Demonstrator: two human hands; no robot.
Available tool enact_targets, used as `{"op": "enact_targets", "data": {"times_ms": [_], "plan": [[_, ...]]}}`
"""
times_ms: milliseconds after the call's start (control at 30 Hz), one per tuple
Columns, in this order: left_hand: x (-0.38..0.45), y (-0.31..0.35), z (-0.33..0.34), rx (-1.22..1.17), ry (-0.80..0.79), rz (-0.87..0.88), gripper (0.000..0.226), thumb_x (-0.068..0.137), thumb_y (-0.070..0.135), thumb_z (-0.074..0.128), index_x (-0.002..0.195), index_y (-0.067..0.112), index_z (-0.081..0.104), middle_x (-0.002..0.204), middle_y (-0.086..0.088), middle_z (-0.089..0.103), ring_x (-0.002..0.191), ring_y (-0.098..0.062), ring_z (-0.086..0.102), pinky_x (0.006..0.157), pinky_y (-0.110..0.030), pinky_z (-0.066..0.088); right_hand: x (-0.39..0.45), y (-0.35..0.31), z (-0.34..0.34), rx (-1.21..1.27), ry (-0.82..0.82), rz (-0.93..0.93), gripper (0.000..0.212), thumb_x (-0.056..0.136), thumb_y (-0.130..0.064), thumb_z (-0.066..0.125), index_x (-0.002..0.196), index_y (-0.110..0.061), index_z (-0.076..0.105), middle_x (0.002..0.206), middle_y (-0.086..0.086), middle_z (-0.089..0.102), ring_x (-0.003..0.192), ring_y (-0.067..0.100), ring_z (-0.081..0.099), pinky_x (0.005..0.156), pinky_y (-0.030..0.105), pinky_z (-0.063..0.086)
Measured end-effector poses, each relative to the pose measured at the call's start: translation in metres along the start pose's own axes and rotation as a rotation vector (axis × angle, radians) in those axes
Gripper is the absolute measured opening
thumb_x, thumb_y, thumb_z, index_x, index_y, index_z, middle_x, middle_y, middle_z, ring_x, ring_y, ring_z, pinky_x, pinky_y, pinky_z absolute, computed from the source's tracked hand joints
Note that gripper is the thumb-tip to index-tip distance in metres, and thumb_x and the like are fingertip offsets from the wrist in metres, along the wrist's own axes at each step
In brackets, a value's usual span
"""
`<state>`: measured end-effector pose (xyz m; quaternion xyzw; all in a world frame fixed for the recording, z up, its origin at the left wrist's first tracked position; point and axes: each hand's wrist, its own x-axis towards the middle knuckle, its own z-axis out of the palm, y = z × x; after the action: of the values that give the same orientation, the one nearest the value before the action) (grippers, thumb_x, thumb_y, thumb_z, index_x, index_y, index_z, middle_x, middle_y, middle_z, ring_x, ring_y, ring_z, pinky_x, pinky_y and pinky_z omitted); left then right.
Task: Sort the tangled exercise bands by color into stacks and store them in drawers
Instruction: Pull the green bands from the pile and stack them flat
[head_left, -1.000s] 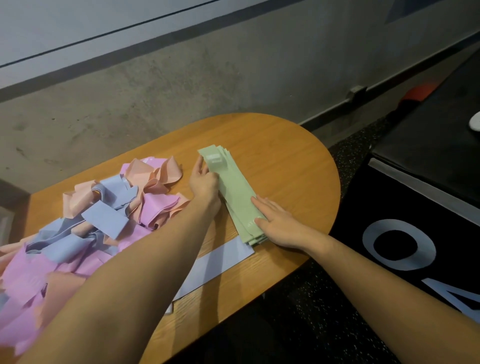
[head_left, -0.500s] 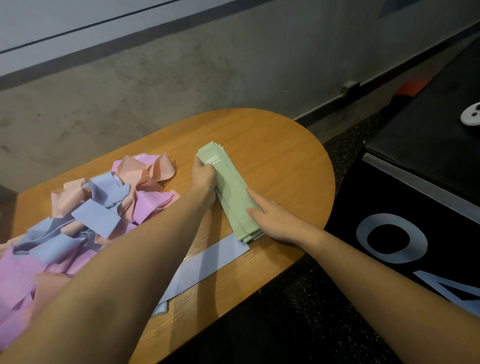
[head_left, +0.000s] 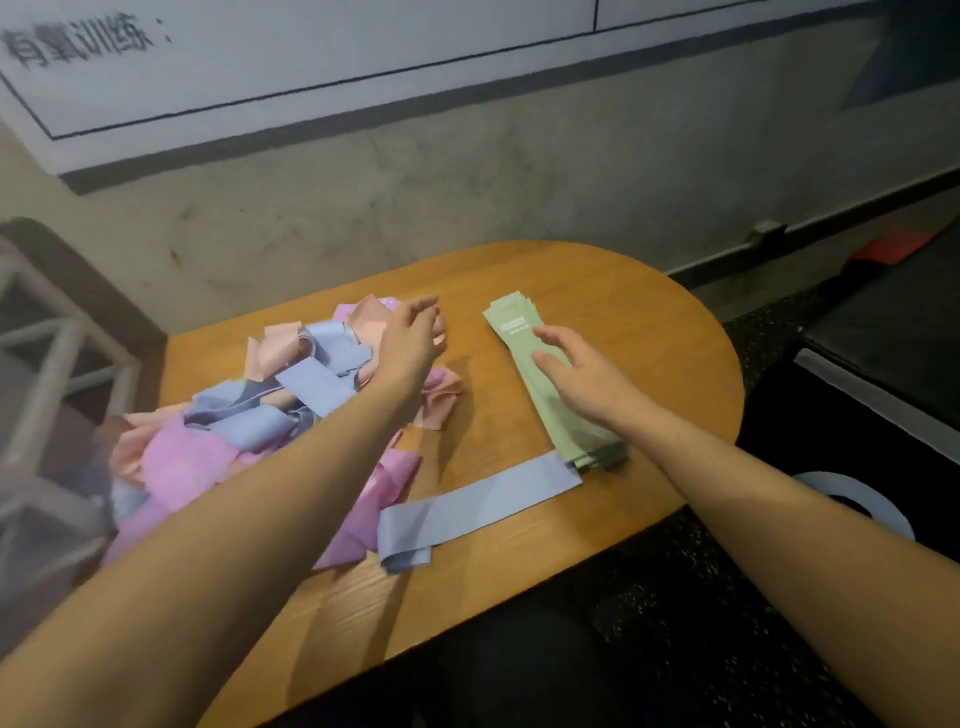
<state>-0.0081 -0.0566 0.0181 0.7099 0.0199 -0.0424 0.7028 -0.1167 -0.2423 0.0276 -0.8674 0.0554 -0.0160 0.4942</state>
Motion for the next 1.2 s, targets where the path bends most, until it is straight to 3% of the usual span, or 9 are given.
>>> {"op": "enact_targets", "data": {"times_ms": [100, 233, 367, 567, 767, 867, 967, 1100, 1200], "plan": [[-0.005, 0.008, -0.052, 0.142, 0.056, 0.153, 0.02, 0.099, 0.009, 0.049, 0.107, 0.021, 0.062, 0.109, -0.005, 0.067, 0.092, -0.015, 0.063, 0.086, -0.034, 0.054, 0.014, -0.029, 0.033, 0.013, -0.022, -0.087, 0.04, 0.102, -0.016, 0.053, 0.142, -0.011, 0.049, 0.138, 0.0, 0.052, 0.13, 0.008, 0.045, 0.095, 0.009, 0.028], [-0.007, 0.015, -0.125, 0.331, 0.16, 0.276, 0.021, 0.094, 0.007, 0.054, 0.104, 0.024, 0.062, 0.096, 0.008, 0.065, 0.086, -0.009, 0.061, 0.077, -0.023, 0.048, 0.036, -0.067, 0.084, 0.06, -0.109, -0.15, 0.034, 0.098, -0.006, 0.057, 0.132, -0.004, 0.057, 0.122, 0.002, 0.061, 0.11, 0.007, 0.058, 0.089, 0.01, 0.039], [0.005, 0.008, -0.196, 0.427, 0.304, 0.24, 0.019, 0.088, 0.012, 0.055, 0.102, 0.023, 0.061, 0.096, 0.008, 0.064, 0.095, -0.019, 0.063, 0.084, -0.03, 0.05, 0.059, -0.098, 0.132, 0.008, -0.187, -0.227, 0.03, 0.098, -0.007, 0.056, 0.127, -0.01, 0.064, 0.12, -0.001, 0.064, 0.114, 0.012, 0.061, 0.097, 0.016, 0.044], [0.031, -0.017, -0.267, 0.565, 0.455, 0.048, 0.02, 0.097, 0.016, 0.058, 0.116, 0.011, 0.063, 0.113, -0.007, 0.067, 0.102, -0.021, 0.061, 0.085, -0.029, 0.045, 0.092, -0.139, 0.191, -0.034, -0.241, -0.349, 0.032, 0.096, -0.001, 0.05, 0.117, -0.014, 0.07, 0.108, -0.008, 0.067, 0.1, 0.007, 0.061, 0.084, 0.008, 0.046], [0.072, -0.037, -0.286, 0.806, 0.275, -0.052, 0.032, 0.095, 0.031, 0.067, 0.125, 0.021, 0.068, 0.128, -0.003, 0.068, 0.112, -0.023, 0.063, 0.096, -0.032, 0.049, 0.129, -0.156, 0.235, -0.169, -0.285, -0.488, 0.034, 0.094, -0.002, 0.049, 0.114, -0.016, 0.071, 0.122, -0.002, 0.067, 0.115, 0.013, 0.058, 0.098, 0.022, 0.04], [0.089, -0.04, -0.283, 0.936, 0.133, -0.086, 0.036, 0.092, 0.045, 0.068, 0.125, 0.031, 0.068, 0.112, 0.0, 0.074, 0.1, -0.022, 0.067, 0.09, -0.037, 0.052, 0.146, -0.154, 0.249, -0.312, -0.346, -0.612, 0.036, 0.091, -0.002, 0.052, 0.12, -0.014, 0.069, 0.125, 0.006, 0.066, 0.119, 0.02, 0.054, 0.096, 0.022, 0.035], [0.098, -0.042, -0.28, 1.102, 0.108, -0.074, 0.027, 0.091, 0.052, 0.066, 0.112, 0.037, 0.073, 0.107, 0.008, 0.075, 0.103, -0.017, 0.065, 0.097, -0.04, 0.048, 0.162, -0.144, 0.258, -0.468, -0.413, -0.654, 0.032, 0.096, -0.017, 0.052, 0.125, -0.02, 0.065, 0.12, 0.004, 0.068, 0.112, 0.023, 0.057, 0.093, 0.032, 0.041], [0.101, -0.049, -0.285, 0.92, 0.141, -0.078, 0.016, 0.087, 0.051, 0.071, 0.077, 0.039, 0.072, 0.09, 0.013, 0.075, 0.09, -0.013, 0.067, 0.09, -0.042, 0.053, 0.172, -0.121, 0.255, -0.669, -0.308, -0.616, 0.033, 0.101, -0.041, 0.044, 0.127, -0.026, 0.06, 0.117, -0.001, 0.071, 0.113, 0.027, 0.06, 0.093, 0.038, 0.041], [0.092, -0.04, -0.285, 0.743, 0.219, 0.024, 0.014, 0.092, 0.043, 0.068, 0.092, 0.032, 0.077, 0.092, 0.012, 0.075, 0.089, -0.011, 0.066, 0.088, -0.04, 0.056, 0.17, -0.113, 0.247, -0.692, -0.272, -0.555, 0.035, 0.1, -0.042, 0.045, 0.129, -0.026, 0.058, 0.117, -0.003, 0.072, 0.117, 0.025, 0.058, 0.1, 0.04, 0.037]]}}
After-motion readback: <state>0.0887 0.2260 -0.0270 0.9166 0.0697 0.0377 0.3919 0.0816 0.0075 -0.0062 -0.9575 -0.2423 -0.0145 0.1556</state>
